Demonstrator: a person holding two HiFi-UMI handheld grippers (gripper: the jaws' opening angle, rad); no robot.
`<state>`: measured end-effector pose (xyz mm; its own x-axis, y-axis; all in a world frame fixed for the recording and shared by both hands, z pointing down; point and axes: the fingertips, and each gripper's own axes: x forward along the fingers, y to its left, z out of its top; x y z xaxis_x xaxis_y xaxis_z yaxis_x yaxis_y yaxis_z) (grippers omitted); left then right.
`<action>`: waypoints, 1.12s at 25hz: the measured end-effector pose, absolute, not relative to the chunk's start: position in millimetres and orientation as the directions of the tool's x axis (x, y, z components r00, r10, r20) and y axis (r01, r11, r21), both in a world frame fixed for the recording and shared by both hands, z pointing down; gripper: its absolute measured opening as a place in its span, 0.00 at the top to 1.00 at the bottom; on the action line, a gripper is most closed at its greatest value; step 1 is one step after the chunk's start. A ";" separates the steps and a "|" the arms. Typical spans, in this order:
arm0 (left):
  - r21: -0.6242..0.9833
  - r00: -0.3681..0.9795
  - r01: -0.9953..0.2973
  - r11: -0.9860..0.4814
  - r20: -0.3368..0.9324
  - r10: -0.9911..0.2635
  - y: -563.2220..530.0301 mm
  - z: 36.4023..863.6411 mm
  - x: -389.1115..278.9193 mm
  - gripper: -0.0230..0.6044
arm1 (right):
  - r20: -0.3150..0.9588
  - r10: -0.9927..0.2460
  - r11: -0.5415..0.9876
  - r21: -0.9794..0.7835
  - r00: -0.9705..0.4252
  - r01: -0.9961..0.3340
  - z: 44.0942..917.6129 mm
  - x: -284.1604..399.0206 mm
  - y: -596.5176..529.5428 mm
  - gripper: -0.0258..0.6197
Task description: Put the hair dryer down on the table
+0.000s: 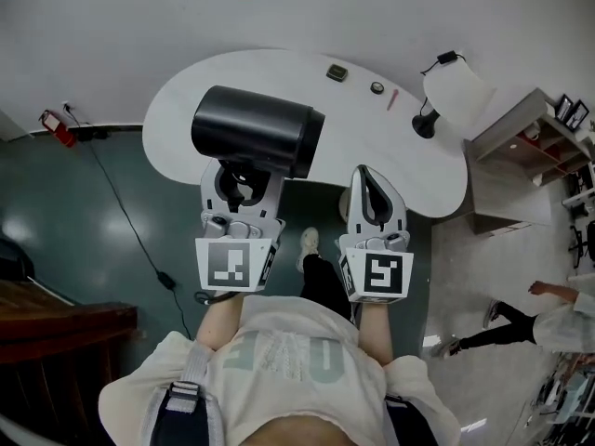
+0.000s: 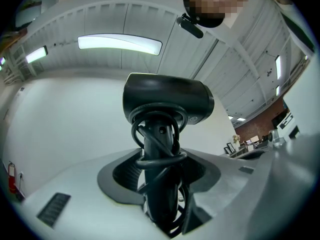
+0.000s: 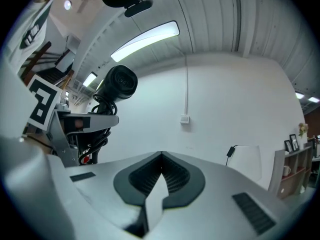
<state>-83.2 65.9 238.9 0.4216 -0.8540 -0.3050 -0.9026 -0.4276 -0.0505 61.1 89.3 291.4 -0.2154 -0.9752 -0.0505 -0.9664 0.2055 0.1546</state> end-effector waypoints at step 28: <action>-0.047 0.281 -0.959 -0.280 -0.309 -0.909 -222.3 232.3 -4.7 0.61 | -0.068 -0.909 0.395 0.176 -0.412 -0.902 264.6 126.3 -216.0 0.96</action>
